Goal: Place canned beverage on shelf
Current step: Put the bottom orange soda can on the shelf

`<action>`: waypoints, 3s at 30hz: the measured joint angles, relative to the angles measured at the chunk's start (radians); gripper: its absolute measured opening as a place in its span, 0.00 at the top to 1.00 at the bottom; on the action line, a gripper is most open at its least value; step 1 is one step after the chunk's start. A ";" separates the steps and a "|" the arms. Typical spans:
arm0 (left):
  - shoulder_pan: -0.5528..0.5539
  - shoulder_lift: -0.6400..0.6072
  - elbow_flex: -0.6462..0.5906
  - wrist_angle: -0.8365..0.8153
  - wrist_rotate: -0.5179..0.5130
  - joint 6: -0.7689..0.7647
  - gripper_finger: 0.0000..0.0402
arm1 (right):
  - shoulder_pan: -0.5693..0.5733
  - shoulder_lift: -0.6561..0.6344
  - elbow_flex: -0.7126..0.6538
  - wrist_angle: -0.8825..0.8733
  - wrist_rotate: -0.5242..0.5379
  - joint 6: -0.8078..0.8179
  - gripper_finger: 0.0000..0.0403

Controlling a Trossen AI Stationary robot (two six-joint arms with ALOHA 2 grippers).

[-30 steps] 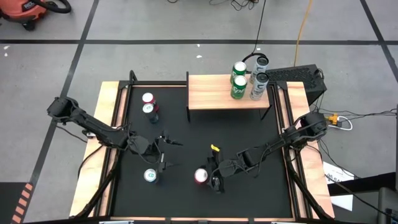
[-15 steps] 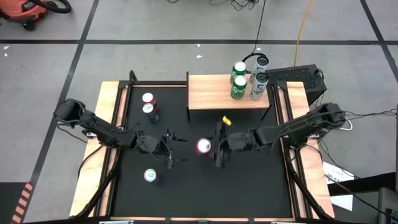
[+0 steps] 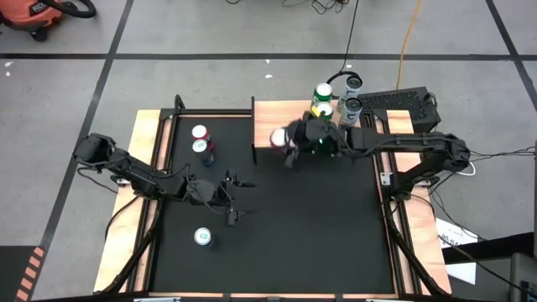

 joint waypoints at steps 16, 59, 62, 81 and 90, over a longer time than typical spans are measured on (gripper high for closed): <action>0.002 0.000 0.000 -0.017 -0.019 0.005 0.02 | -0.176 0.053 0.001 0.027 -0.130 -0.024 0.25; 0.527 -0.066 0.521 -0.391 0.250 0.364 0.98 | 0.271 -0.262 -0.333 -0.018 0.138 0.160 0.91; 0.580 -0.052 0.540 -0.394 0.285 0.345 0.99 | 0.296 -0.260 -0.396 -0.030 0.219 0.226 0.98; 0.671 0.201 0.874 -0.750 0.468 0.312 1.00 | 0.312 -0.337 -0.395 -0.181 0.323 0.362 1.00; 0.671 0.260 0.926 -0.831 0.468 0.317 1.00 | 0.312 -0.336 -0.395 -0.190 0.323 0.359 1.00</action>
